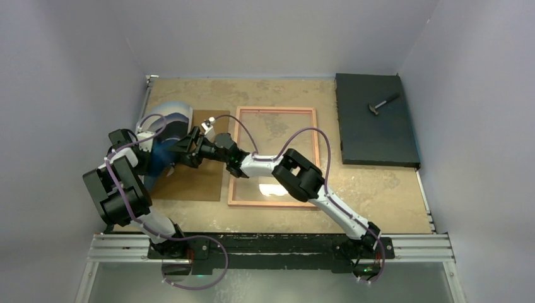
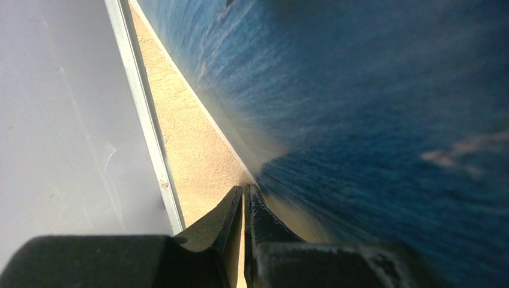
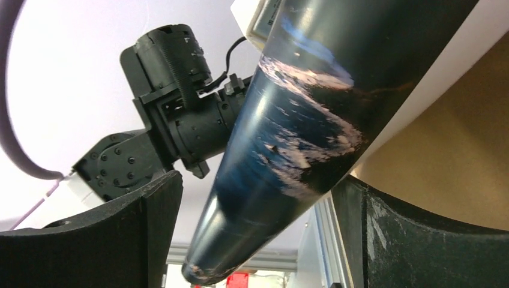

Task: Put the photo into the frame

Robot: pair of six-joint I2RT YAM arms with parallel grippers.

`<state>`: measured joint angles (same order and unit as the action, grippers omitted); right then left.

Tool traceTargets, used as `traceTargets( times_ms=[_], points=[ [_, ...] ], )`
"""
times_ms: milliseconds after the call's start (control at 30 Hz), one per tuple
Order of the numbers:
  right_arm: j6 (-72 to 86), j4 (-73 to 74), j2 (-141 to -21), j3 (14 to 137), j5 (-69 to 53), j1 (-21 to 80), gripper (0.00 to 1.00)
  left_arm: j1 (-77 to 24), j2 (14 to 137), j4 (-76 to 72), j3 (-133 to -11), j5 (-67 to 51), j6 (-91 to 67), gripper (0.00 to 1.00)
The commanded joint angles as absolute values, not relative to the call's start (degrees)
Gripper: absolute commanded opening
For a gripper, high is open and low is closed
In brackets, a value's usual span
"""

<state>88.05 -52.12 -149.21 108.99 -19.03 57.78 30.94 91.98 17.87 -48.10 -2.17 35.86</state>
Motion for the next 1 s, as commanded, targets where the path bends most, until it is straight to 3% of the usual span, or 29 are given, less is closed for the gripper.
traceTargets(
  times_ms=[0,300,633,733,967],
  points=[
    [84.6,-55.2,-148.0,111.6,-18.0,58.4,0.95,30.1,93.2,25.9,-46.9,-8.2,35.4,0.04],
    [83.2,-55.9,-146.5,107.6,-14.2,58.7,0.99,30.1,92.5,26.9,-47.2,-8.9,35.8,0.04],
    [79.7,-64.1,-128.9,83.8,-16.5,53.2,0.98,30.7,92.5,25.4,-45.9,-7.8,37.8,0.04],
    [79.9,-63.5,-128.8,82.7,-18.0,52.9,0.93,30.7,92.6,25.1,-45.7,-7.7,38.1,0.04],
    [79.2,-54.6,-131.3,87.9,-21.9,52.9,0.68,30.6,91.4,25.9,-45.8,-8.1,38.7,0.04]
  ],
)
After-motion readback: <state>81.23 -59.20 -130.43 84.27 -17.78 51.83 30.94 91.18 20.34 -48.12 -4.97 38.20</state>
